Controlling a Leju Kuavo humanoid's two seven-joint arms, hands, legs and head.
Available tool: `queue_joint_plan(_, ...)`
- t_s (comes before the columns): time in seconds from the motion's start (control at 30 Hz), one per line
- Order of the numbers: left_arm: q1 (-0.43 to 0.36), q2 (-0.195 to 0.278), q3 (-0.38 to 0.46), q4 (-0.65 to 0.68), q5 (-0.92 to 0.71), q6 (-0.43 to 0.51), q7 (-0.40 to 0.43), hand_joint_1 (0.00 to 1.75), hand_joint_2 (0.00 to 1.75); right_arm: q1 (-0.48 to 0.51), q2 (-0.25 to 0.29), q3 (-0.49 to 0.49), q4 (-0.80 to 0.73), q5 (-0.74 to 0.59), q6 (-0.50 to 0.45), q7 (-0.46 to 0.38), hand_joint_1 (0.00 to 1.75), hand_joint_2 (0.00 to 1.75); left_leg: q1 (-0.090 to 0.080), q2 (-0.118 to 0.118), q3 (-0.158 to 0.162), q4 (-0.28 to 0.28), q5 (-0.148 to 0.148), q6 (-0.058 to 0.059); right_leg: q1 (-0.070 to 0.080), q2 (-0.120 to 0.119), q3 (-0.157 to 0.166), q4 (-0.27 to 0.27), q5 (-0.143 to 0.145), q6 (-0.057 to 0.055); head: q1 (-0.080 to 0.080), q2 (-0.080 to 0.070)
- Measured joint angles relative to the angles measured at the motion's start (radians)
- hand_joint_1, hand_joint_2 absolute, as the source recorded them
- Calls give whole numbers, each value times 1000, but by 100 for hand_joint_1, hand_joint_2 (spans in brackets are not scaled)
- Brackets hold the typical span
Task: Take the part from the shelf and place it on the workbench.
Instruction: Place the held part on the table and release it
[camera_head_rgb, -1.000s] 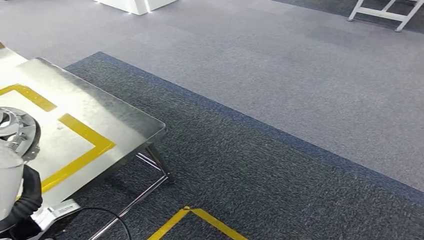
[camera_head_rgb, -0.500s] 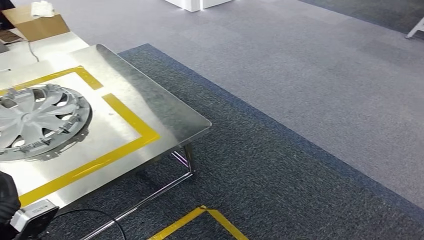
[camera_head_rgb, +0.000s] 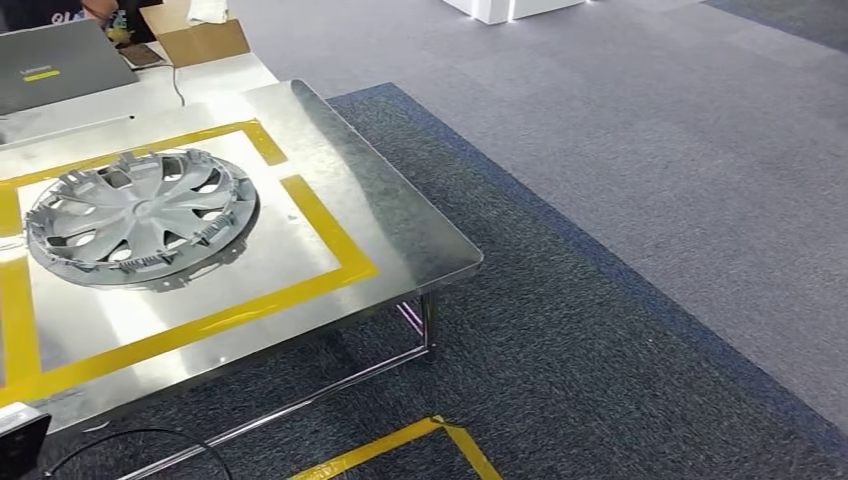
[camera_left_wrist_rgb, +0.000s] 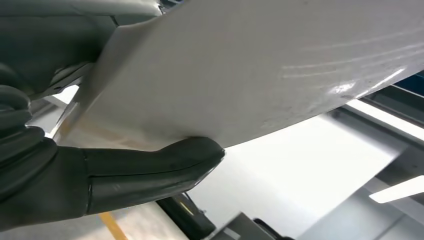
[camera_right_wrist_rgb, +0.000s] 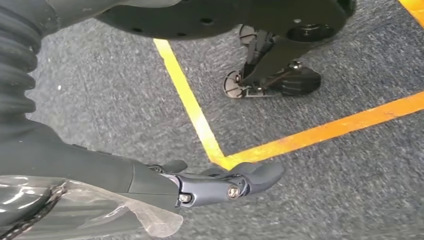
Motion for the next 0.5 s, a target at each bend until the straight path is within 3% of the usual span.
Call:
queue_joint_plan(0.07,-7,2,17,6,-4,0,10,175,175,3,1,-3,0,0,1,0,0,175,1,60,-44,98,-54,-10,0,-28,6,-4,-2,-8,-5,0)
queue_joint_plan(0.13,-10,3,30,15,-5,0,14,175,175,5,1,-7,0,-1,2,1,0,175,8,76,-100,216,-99,-18,1,-58,9,-4,-7,-10,-6,0)
queue_joint_plan(0.17,-10,3,36,18,-5,0,14,175,175,5,1,-8,0,-1,2,1,0,175,10,78,-111,239,-99,-21,2,-72,12,-4,-9,-10,-6,0)
queue_joint_plan(0.2,-11,3,41,21,-5,0,14,175,175,5,1,-10,0,-1,3,1,0,175,12,81,-103,224,-78,-22,1,-85,15,-4,-12,-9,-6,0)
queue_joint_plan(0.23,-11,4,45,23,-6,0,14,175,175,5,1,-11,0,-1,3,1,0,175,12,89,-76,171,-44,-22,1,-96,20,-4,-16,-6,-6,0)
queue_joint_plan(0.3,-13,4,51,27,-7,0,15,175,175,4,2,-13,0,-1,4,1,0,175,7,129,-10,42,9,-16,4,-118,30,-3,-25,4,-7,0)
queue_joint_plan(0.37,-18,5,55,31,-16,0,22,175,175,3,2,-15,0,-1,4,1,0,175,-2,156,17,-19,16,-5,10,-140,36,-3,-32,16,-7,0)
queue_joint_plan(0.43,-21,6,64,38,-29,0,42,175,175,1,2,-16,0,0,5,1,0,175,-4,138,15,-24,14,8,11,-162,42,-6,-36,25,-7,0)
queue_joint_plan(0.5,-30,14,79,55,-45,-2,79,175,175,-4,2,-17,0,2,9,1,0,175,0,117,15,-30,18,20,8,-133,34,14,-55,34,-4,0)
